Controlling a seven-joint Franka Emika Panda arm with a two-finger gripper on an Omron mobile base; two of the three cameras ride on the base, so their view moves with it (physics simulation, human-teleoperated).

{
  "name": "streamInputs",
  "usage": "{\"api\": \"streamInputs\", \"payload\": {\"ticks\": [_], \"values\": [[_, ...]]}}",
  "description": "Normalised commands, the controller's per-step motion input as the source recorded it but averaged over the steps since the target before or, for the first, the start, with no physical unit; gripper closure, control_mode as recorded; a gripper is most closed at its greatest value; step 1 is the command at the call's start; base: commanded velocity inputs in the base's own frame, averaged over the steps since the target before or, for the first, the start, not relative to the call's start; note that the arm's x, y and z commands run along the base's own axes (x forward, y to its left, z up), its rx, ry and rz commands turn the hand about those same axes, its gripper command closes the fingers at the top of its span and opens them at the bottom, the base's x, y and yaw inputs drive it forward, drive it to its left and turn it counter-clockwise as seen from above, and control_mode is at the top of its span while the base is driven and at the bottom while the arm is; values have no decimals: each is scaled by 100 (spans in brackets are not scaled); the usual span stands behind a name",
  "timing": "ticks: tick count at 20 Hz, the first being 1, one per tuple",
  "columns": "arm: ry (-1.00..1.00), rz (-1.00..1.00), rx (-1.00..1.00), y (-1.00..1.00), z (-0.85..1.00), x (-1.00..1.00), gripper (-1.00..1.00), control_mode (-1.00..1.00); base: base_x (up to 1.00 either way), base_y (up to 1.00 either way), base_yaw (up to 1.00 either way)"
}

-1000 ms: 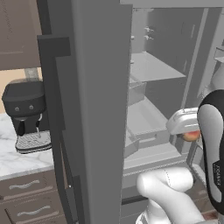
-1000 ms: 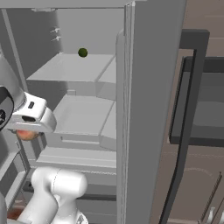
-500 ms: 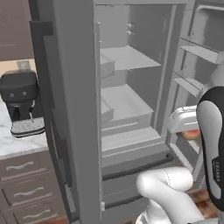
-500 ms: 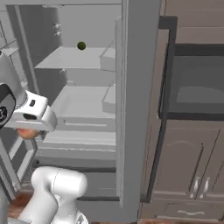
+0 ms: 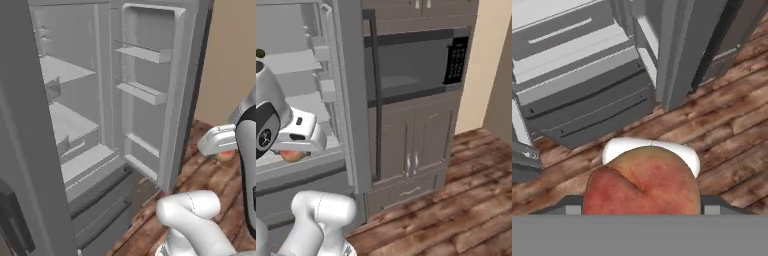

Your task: Pick up each peach from the fridge and place one peach on each plate on the dining counter.

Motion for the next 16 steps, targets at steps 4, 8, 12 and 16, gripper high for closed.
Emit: {"api": "streamInputs", "payload": {"ticks": [4,8,12,16], "values": [[0,0,0,0,0,0,100,100,0,-6,-90],[0,0,0,0,0,0,100,100,0,-4,-88],[0,0,0,0,0,0,100,100,19,-3,-81],[0,0,0,0,0,0,100,100,80,-43,-53]]}}
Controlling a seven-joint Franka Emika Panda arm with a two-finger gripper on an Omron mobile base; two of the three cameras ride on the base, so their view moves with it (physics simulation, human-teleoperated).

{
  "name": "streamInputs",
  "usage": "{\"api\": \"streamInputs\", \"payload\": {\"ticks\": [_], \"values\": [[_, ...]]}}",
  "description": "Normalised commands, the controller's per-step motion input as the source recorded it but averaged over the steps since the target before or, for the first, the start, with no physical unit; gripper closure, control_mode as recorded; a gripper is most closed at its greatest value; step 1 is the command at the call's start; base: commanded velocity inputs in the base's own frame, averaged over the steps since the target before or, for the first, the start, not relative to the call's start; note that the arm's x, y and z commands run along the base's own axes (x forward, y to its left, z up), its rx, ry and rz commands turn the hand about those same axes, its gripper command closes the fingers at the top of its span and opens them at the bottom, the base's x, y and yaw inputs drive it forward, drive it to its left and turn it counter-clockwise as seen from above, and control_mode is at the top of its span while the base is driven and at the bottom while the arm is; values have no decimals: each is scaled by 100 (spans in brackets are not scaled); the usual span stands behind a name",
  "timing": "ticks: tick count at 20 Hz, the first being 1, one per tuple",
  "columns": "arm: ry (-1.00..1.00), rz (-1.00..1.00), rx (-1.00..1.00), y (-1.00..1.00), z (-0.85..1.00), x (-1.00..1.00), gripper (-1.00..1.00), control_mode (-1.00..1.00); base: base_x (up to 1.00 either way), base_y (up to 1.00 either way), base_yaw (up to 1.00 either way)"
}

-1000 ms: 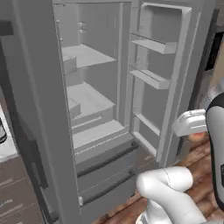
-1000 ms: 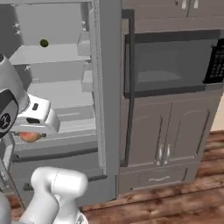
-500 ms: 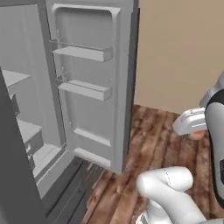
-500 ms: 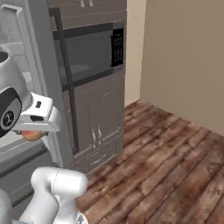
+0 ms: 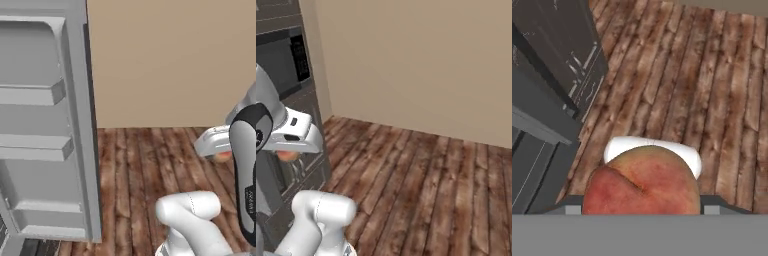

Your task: Pick up each peach from the fridge and place one peach on each plate on the dining counter.

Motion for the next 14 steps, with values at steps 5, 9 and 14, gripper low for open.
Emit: {"api": "streamInputs", "payload": {"ticks": [5,9,14], "values": [[0,0,0,0,0,0,100,100,100,-94,0],[0,0,0,0,0,0,100,100,100,-59,2],[0,0,0,0,0,0,100,100,100,-33,-21]]}}
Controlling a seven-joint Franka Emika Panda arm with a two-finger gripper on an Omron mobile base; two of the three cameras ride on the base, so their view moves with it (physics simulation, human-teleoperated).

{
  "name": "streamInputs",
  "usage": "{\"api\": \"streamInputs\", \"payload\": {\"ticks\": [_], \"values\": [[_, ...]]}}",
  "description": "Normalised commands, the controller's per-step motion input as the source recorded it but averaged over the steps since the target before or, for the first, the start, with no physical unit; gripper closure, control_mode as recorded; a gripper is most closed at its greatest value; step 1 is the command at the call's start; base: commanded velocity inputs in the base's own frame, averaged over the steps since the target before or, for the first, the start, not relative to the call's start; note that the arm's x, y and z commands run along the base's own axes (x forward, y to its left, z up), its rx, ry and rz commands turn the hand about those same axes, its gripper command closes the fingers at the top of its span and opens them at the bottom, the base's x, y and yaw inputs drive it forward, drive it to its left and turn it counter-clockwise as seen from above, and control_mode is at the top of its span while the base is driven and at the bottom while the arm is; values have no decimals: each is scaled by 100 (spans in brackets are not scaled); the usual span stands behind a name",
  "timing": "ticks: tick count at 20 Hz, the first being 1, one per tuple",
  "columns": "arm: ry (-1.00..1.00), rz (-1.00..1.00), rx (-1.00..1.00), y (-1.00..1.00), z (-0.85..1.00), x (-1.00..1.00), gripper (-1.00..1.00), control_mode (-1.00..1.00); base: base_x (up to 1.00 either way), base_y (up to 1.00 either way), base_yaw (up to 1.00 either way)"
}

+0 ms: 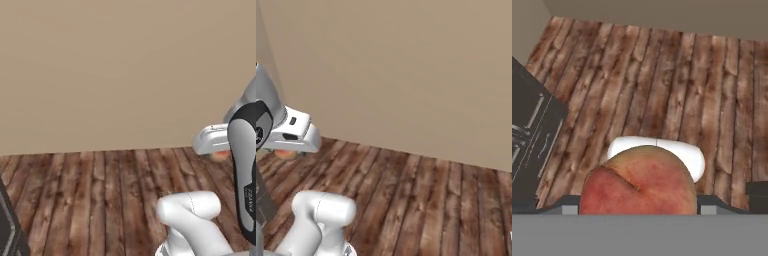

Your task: Pick up each peach from the fridge and place one peach on each plate on the dining counter.

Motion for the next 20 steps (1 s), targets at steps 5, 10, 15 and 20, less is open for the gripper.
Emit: {"api": "streamInputs", "payload": {"ticks": [5,10,15,20], "values": [[0,0,0,0,0,0,100,100,96,-2,-57],[0,0,0,0,0,0,100,100,75,3,-68],[0,0,0,0,0,0,100,100,45,14,-79],[0,0,0,0,0,0,100,100,42,18,-82]]}}
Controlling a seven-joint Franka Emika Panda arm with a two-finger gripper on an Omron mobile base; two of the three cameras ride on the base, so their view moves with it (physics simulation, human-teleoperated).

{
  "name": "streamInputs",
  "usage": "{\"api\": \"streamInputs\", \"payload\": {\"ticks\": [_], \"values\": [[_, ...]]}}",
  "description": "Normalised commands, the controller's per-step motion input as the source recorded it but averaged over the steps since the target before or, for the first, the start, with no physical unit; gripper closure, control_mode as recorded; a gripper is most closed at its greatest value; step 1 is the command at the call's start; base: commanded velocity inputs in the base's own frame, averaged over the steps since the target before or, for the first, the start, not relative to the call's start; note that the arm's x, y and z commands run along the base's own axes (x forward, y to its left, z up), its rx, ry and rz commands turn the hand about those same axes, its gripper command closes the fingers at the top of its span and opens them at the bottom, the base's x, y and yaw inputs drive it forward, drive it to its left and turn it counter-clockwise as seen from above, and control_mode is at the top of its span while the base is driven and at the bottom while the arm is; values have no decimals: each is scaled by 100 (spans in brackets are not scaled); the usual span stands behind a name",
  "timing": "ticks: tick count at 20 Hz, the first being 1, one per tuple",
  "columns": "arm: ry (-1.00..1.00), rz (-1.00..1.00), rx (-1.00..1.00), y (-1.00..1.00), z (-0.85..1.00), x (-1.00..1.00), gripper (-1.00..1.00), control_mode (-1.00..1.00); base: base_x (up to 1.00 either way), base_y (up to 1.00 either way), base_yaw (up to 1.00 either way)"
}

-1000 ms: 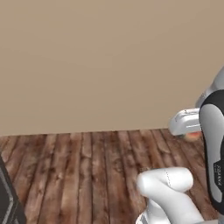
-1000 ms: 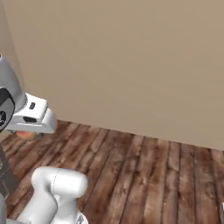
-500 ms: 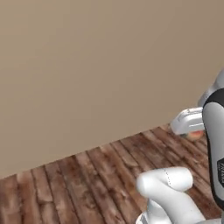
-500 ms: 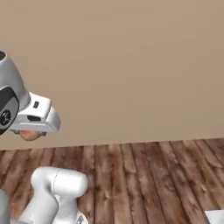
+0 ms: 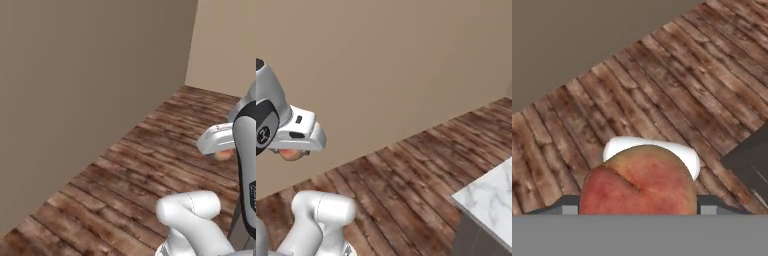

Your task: Pick up each peach from the fridge and place one peach on each plate on the dining counter.

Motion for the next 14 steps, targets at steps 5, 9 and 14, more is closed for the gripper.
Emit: {"api": "streamInputs", "payload": {"ticks": [5,9,14], "values": [[0,0,0,0,0,0,100,100,59,44,-77],[0,0,0,0,0,0,100,100,94,84,-63],[0,0,0,0,0,0,100,100,100,91,-48]]}}
